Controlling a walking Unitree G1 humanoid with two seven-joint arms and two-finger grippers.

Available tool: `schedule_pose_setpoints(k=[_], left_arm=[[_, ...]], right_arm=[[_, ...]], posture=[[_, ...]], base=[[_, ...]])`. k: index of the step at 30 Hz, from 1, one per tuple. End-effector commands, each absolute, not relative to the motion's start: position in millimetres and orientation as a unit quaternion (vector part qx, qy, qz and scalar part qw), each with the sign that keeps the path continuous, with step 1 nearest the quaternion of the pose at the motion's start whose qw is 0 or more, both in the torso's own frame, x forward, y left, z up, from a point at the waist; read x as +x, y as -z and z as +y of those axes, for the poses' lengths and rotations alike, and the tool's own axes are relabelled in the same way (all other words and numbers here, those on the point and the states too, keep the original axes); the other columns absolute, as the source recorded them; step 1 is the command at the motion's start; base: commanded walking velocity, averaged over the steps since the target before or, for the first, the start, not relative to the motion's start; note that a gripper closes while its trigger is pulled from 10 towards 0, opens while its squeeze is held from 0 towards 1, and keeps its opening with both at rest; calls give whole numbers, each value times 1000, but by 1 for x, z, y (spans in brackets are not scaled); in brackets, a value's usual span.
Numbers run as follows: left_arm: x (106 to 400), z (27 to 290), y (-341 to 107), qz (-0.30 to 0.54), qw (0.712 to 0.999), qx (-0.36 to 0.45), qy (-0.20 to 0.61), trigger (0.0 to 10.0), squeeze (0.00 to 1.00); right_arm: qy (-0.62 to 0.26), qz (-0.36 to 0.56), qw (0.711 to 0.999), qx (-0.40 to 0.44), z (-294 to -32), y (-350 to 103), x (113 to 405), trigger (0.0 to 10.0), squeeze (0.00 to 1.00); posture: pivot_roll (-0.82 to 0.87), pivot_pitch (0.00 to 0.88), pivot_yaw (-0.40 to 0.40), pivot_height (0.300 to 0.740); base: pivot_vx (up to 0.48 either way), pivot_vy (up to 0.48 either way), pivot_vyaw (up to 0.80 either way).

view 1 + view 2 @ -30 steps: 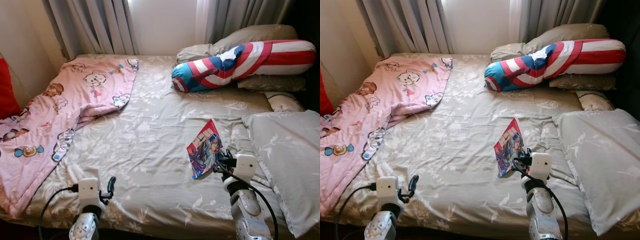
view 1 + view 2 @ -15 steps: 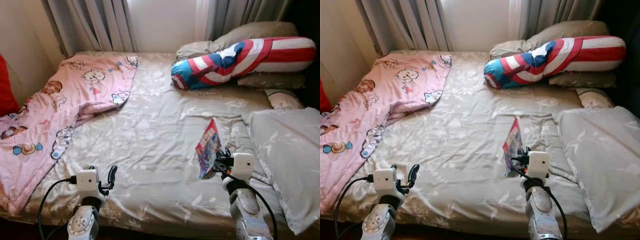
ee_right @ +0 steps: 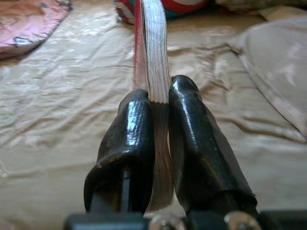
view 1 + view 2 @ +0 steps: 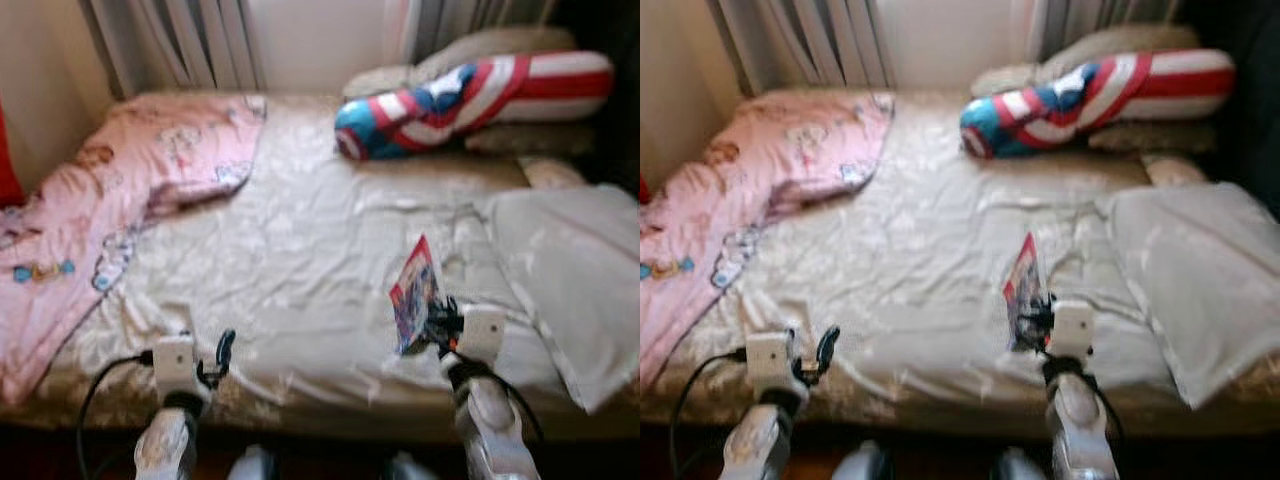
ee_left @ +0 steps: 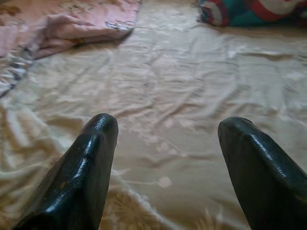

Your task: Clean up the room

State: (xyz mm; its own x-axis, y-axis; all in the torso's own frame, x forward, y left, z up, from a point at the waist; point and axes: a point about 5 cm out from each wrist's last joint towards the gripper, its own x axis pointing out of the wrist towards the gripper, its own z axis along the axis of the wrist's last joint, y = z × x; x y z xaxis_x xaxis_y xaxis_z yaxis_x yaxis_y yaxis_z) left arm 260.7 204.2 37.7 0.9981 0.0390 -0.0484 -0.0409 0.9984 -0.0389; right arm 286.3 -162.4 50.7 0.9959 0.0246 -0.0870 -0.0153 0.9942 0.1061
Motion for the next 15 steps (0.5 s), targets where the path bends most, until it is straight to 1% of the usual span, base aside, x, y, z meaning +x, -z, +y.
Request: schedule_pose_setpoints(k=[1, 15], left_arm=[[260, 204, -39, 22, 999, -27, -23, 10000, 0], [257, 204, -41, 29, 999, -31, -18, 10000, 0]], right_arm=[[-10, 20, 999, 46, -164, -61, 291, 10000, 0], [-12, 21, 999, 48, -163, -63, 293, 10000, 0]], posture=[[-54, 110, 4, 637], [-48, 114, 5, 637]], base=[[0, 0, 0], [0, 0, 0]])
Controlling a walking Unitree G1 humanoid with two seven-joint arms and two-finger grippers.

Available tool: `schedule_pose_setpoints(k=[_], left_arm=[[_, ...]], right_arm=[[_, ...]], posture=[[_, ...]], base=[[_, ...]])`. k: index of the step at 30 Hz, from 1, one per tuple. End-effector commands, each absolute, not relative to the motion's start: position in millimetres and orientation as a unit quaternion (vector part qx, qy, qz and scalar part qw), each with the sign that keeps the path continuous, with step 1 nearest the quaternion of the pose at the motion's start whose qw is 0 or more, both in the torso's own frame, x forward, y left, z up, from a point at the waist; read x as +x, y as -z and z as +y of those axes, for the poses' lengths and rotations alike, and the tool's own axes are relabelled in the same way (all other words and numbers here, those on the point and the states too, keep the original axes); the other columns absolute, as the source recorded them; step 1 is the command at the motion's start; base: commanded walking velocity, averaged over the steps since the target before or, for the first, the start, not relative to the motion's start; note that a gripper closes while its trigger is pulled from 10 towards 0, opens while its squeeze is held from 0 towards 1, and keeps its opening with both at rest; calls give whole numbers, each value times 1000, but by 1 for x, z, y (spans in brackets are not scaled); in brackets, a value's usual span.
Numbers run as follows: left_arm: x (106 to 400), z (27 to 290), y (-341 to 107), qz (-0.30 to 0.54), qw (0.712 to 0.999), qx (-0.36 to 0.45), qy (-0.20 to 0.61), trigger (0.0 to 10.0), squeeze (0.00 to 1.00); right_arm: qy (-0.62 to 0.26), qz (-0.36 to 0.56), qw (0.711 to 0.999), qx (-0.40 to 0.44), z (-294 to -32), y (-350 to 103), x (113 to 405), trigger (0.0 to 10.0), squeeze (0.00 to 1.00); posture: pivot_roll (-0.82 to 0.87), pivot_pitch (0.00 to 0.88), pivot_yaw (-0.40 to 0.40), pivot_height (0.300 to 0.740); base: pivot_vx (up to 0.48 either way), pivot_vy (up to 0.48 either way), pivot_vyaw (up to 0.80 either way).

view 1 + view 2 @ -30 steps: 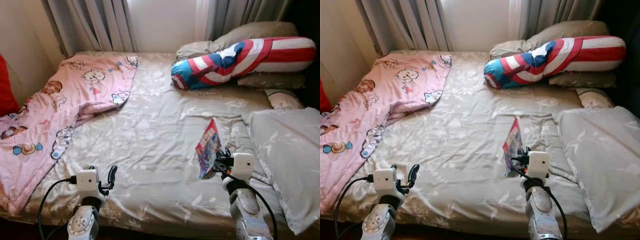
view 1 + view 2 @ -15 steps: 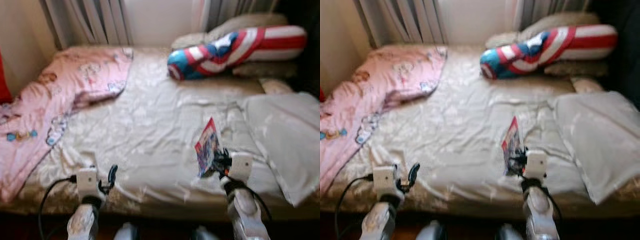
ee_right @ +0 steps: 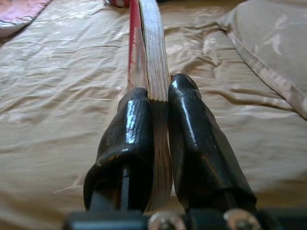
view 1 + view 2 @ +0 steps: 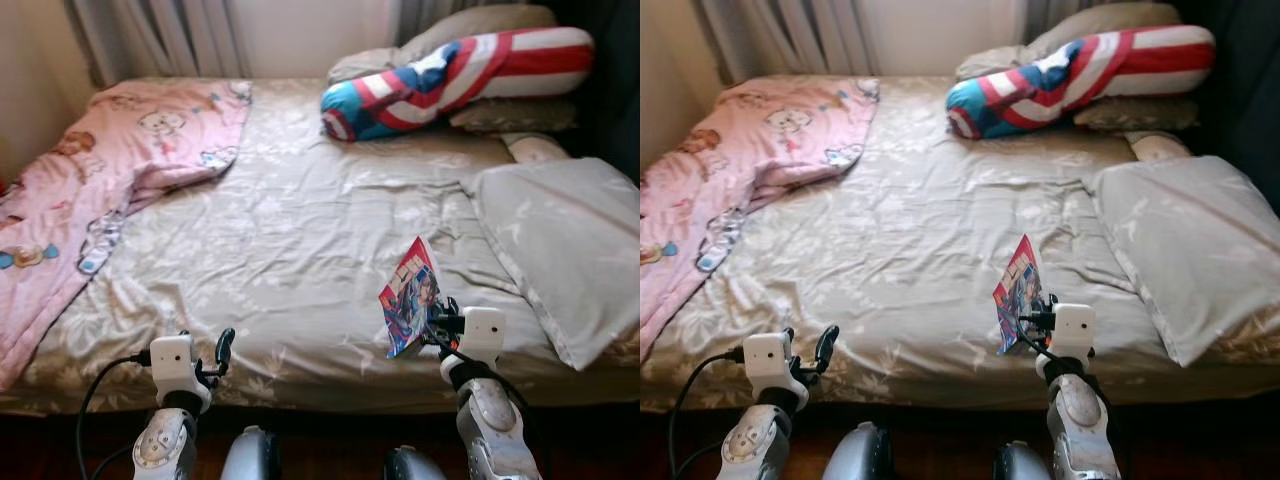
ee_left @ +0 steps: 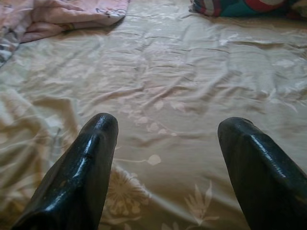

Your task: Clean up the room

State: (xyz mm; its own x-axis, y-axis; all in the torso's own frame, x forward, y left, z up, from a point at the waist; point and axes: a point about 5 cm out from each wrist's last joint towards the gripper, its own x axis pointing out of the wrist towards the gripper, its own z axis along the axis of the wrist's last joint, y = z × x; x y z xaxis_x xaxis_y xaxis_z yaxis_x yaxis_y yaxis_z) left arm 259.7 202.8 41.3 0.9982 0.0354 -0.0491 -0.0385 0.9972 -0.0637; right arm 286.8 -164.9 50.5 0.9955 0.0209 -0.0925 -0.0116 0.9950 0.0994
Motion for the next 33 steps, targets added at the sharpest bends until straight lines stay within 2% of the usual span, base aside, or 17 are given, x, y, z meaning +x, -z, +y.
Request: schedule_pose_setpoints(k=[1, 25, 33], left_arm=[[257, 204, -41, 29, 999, -31, -18, 10000, 0], [257, 203, -40, 37, 999, -28, -9, 10000, 0], [256, 203, -40, 39, 999, -29, -4, 10000, 0]], right_arm=[[-12, 21, 999, 48, -164, -63, 293, 10000, 0], [-9, 27, 998, 49, -164, -60, 295, 10000, 0], [-9, 32, 998, 58, -165, -60, 297, 10000, 0]], posture=[[-48, 114, 5, 637], [-42, 119, 8, 637], [-40, 124, 10, 637]], base=[[0, 0, 0], [268, 0, 0], [0, 0, 0]])
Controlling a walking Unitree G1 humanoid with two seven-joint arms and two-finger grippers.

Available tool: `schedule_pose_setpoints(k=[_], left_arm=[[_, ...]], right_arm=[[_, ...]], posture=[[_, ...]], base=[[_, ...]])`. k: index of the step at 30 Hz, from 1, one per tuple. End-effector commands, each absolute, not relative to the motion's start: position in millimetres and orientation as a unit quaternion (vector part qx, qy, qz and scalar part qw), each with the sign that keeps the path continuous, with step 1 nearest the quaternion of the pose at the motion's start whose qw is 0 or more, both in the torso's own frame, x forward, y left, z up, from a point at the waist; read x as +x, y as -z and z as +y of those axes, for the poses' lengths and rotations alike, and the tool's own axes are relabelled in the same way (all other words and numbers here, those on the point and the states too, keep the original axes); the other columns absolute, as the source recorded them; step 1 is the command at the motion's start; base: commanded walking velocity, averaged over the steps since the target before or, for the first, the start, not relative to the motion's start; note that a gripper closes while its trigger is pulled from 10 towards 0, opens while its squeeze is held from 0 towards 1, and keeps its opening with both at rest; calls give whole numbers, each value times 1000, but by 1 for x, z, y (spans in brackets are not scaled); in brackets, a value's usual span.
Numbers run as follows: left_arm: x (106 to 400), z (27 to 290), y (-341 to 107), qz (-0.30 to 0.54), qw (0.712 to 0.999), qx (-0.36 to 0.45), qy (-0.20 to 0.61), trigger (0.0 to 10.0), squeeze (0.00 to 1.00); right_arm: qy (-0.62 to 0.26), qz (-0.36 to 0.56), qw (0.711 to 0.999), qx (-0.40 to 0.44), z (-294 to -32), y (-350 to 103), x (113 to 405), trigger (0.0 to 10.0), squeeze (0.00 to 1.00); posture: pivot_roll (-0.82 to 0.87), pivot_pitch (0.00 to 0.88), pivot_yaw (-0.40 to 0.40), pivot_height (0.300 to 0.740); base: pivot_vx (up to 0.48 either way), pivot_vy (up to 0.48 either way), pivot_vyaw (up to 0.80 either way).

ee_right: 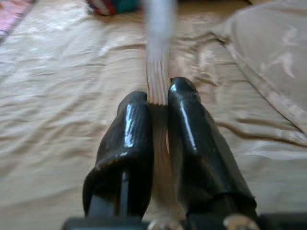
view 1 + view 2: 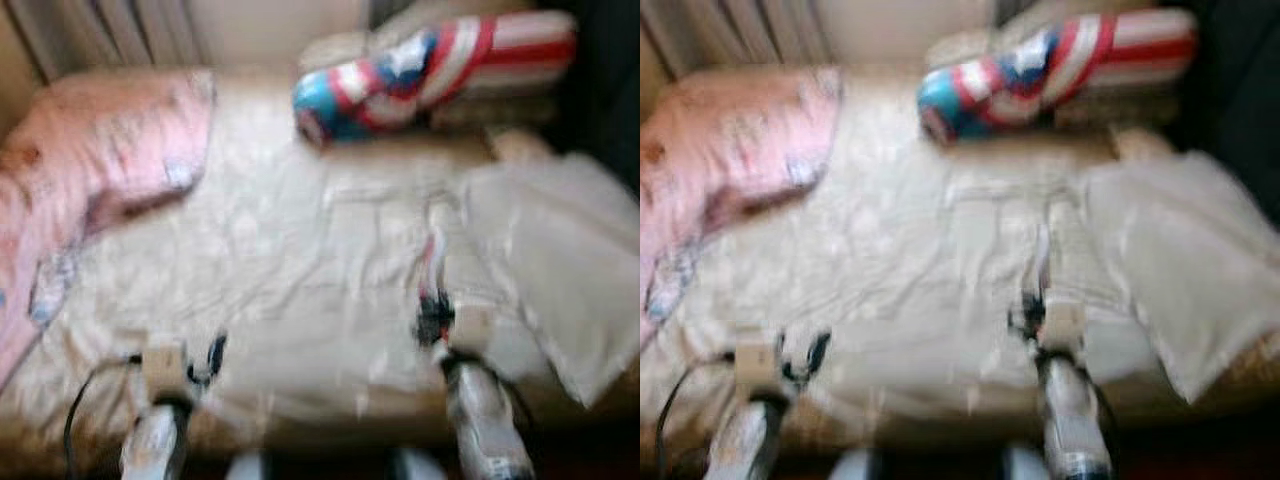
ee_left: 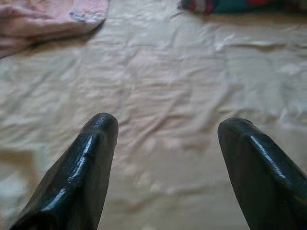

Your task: Clean up the room

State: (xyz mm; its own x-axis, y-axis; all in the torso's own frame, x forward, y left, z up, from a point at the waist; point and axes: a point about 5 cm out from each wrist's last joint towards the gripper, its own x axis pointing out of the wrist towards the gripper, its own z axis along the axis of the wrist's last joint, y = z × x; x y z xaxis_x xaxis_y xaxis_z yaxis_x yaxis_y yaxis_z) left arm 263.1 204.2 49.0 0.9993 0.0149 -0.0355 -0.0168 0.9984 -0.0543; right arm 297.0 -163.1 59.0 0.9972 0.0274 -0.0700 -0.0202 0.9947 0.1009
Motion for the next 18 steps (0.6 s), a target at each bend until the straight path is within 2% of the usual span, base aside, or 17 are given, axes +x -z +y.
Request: schedule_pose_setpoints(k=[1, 7, 12, 17, 18], left_arm=[[256, 203, -40, 39, 999, -29, -4, 10000, 0], [255, 202, -40, 40, 999, -28, -2, 10000, 0], [254, 204, -39, 44, 999, -24, -4, 10000, 0], [249, 208, -40, 46, 999, -20, -7, 10000, 0], [249, 208, -40, 46, 999, -20, -7, 10000, 0]], right_arm=[[-13, 31, 998, 60, -164, -61, 298, 10000, 0], [-44, 33, 995, 79, -159, -64, 305, 10000, 0], [-54, 39, 987, 145, -156, -66, 313, 10000, 0], [-54, 53, 959, 274, -156, -65, 326, 10000, 0], [-54, 53, 959, 274, -156, -65, 326, 10000, 0]], posture=[[-40, 124, 11, 637], [-34, 130, 13, 637], [-24, 137, 16, 637], [4, 152, 28, 637], [4, 152, 28, 637]], base=[[0, 0, 0], [0, 0, 0], [0, 0, 0], [0, 0, 0], [0, 0, 0]])
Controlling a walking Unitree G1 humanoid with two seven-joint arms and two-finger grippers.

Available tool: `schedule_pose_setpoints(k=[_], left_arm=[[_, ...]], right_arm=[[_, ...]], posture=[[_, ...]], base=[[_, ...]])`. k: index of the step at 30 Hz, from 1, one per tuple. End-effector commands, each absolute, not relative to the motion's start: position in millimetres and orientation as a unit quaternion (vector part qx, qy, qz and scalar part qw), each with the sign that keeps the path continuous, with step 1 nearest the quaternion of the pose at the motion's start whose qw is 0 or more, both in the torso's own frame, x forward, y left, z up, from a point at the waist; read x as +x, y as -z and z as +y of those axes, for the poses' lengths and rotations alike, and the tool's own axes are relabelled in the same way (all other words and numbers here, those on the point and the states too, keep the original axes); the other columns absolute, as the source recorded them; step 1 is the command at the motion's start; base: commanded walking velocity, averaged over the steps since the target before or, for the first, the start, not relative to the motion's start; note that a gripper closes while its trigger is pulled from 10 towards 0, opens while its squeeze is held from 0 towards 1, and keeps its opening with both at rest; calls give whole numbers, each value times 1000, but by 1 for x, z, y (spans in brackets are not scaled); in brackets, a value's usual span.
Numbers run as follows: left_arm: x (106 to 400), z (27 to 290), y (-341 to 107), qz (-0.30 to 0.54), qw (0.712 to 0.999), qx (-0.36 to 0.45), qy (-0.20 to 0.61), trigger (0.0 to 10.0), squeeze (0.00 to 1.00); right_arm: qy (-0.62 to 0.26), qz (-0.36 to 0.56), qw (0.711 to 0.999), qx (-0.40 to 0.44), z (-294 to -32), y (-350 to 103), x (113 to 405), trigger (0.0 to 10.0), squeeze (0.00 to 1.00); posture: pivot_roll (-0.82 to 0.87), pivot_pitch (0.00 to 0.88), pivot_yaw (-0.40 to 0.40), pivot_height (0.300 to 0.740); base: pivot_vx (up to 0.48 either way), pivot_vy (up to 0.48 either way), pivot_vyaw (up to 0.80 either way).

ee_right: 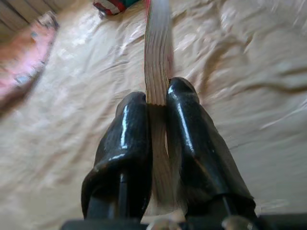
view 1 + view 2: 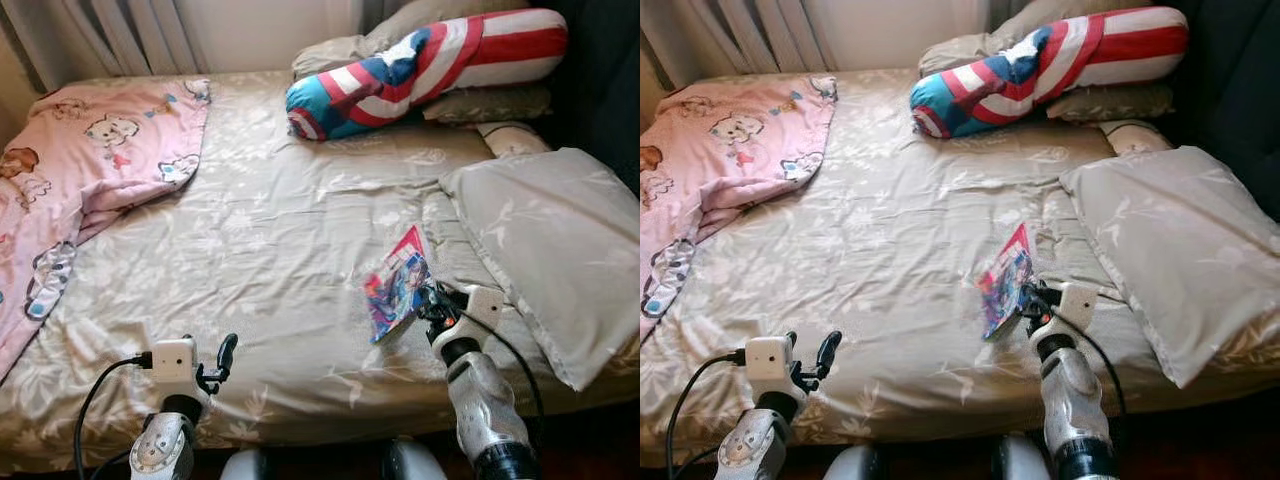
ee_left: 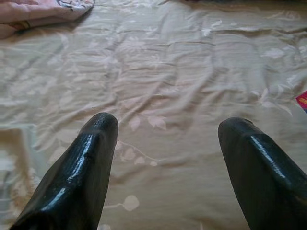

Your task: Clean up the room

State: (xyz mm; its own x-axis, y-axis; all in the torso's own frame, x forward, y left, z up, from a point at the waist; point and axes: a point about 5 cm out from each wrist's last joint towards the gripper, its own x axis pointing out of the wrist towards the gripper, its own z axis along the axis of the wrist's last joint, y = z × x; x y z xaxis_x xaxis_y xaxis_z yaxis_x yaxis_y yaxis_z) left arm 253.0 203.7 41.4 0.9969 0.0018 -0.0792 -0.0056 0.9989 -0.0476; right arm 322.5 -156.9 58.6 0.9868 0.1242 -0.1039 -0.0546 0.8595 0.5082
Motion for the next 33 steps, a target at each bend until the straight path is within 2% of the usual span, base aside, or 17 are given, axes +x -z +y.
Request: schedule_pose_setpoints(k=[1, 7, 10, 14, 16, 21, 24, 25, 27, 30, 31, 33], left_arm=[[248, 210, -40, 47, 999, -17, -7, 10000, 0], [244, 215, -42, 49, 999, -10, -6, 10000, 0], [238, 219, -44, 52, 999, -2, -1, 10000, 0], [232, 223, -47, 56, 998, 5, 3, 10000, 0], [228, 227, -48, 61, 998, 12, 4, 10000, 0], [224, 228, -49, 66, 998, 15, 7, 10000, 0], [222, 226, -51, 69, 997, 16, 13, 10000, 0], [222, 226, -51, 69, 997, 16, 13, 10000, 0], [221, 226, -52, 72, 997, 18, 16, 10000, 0], [219, 226, -53, 76, 997, 19, 17, 10000, 0], [218, 226, -53, 78, 997, 20, 18, 10000, 0], [217, 225, -52, 81, 996, 19, 19, 10000, 0]], right_arm=[[-58, 51, 945, 319, -156, -67, 331, 10000, 0], [-36, 65, 929, 363, -165, -61, 334, 10000, 0], [1, 95, 902, 422, -176, -49, 333, 10000, 0], [-24, 93, 888, 450, -173, -52, 337, 10000, 0], [-97, 50, 869, 482, -161, -72, 346, 10000, 0], [-138, 38, 844, 517, -154, -75, 345, 10000, 0], [-179, 27, 808, 561, -149, -68, 335, 10000, 0], [-179, 27, 808, 561, -149, -68, 335, 10000, 0], [-182, 14, 788, 588, -151, -63, 329, 10000, 0], [-136, 44, 811, 567, -156, -49, 325, 10000, 0], [-108, 75, 837, 532, -160, -39, 320, 10000, 0], [-83, 95, 849, 512, -165, -29, 314, 10000, 0]], posture=[[9, 158, 35, 637], [31, 171, 47, 637], [61, 197, 70, 637], [79, 216, 86, 637], [78, 227, 97, 637], [83, 240, 108, 637], [95, 257, 116, 637], [95, 257, 116, 637], [95, 260, 118, 637], [96, 265, 123, 637], [96, 267, 123, 637], [99, 271, 123, 637]], base=[[0, 0, 0], [0, 0, 0], [0, 0, 0], [0, 0, 0], [0, 0, 0], [0, 0, 0], [0, 0, 0], [0, 0, 0], [0, 0, 0], [0, 0, 0], [0, 0, 0], [0, 0, 0]])
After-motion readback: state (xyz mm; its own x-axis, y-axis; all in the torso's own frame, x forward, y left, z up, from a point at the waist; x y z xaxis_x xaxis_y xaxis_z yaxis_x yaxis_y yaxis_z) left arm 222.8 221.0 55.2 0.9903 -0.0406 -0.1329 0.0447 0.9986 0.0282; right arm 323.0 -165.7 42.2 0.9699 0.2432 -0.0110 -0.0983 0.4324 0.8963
